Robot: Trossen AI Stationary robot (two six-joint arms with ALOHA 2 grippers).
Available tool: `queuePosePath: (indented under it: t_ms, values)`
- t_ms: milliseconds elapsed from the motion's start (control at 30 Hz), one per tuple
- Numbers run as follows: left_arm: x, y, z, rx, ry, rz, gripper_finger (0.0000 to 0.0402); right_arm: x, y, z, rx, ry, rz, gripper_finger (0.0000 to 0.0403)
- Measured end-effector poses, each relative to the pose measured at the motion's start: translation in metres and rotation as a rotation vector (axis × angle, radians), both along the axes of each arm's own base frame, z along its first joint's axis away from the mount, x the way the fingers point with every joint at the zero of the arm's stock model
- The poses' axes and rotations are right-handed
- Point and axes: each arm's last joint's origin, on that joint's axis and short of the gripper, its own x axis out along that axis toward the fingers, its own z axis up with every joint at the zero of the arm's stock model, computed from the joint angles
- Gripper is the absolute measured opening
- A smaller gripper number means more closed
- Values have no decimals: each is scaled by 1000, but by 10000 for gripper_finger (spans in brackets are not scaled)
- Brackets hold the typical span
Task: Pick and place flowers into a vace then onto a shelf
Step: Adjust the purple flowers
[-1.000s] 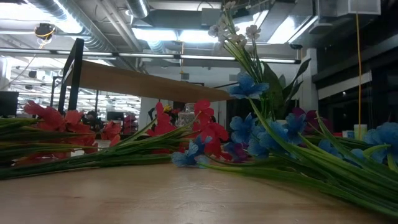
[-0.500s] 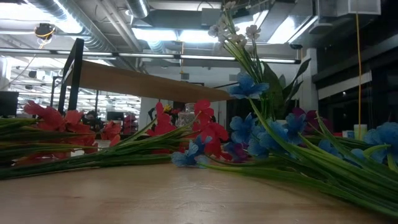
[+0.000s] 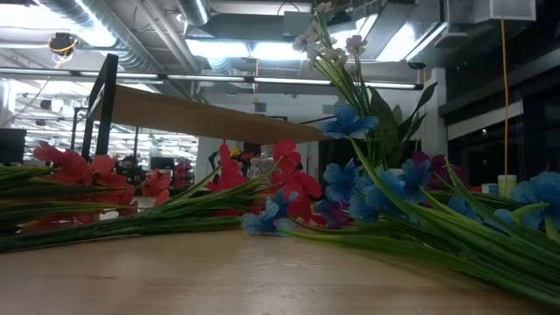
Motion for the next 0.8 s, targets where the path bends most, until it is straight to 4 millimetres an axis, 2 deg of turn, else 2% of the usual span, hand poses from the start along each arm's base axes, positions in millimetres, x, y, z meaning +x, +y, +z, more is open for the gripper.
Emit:
queuePosePath:
  t_ms: [133,267,800]
  values:
    - [0,0,0,0,0,0,4,-2,-2,-13,14,7,7,214]
    - [0,0,0,0,-1,2,4,-2,-1,-23,53,-22,-14,236]
    - [0,0,0,-1,-1,2,4,7,-19,-49,101,-45,-94,240]
